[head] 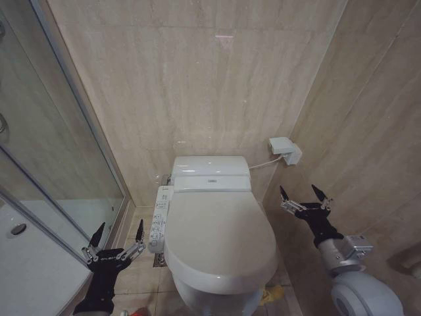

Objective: Open the toilet lid, clean the toilet bowl with a toilet brush, close the toilet lid, and flush.

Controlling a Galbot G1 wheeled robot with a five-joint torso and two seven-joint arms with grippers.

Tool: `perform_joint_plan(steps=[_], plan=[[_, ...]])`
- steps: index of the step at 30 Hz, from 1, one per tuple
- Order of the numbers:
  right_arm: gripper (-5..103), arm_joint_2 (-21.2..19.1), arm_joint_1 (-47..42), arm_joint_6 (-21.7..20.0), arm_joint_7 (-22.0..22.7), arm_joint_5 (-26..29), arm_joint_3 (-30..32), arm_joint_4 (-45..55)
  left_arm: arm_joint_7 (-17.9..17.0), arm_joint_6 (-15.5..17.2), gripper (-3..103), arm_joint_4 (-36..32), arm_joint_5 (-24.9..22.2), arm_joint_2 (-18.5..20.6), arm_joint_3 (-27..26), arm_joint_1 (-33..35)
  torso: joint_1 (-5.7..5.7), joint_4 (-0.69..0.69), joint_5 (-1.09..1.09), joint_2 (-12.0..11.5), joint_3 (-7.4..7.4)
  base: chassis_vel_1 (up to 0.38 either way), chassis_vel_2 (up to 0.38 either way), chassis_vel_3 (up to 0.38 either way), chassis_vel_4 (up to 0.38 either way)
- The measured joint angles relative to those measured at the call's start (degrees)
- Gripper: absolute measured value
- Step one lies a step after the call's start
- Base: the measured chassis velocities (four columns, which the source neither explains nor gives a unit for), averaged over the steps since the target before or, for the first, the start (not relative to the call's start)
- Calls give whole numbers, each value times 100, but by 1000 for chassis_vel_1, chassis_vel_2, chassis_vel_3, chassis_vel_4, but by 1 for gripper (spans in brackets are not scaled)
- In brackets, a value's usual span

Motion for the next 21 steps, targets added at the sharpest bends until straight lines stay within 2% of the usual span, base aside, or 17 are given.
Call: perform_joint_plan(steps=[9, 21], plan=[[100, -11, 43, -83, -60, -119, 5, -7, 0, 0, 100, 0, 0, 0, 0, 0, 0, -2, 0, 0, 0, 0, 0, 0, 0], [100, 27, 42, -289, 97, -295, -21, 202, 0, 0, 100, 0, 0, 0, 0, 0, 2, 0, 0, 0, 1, 11, -8, -10, 10]])
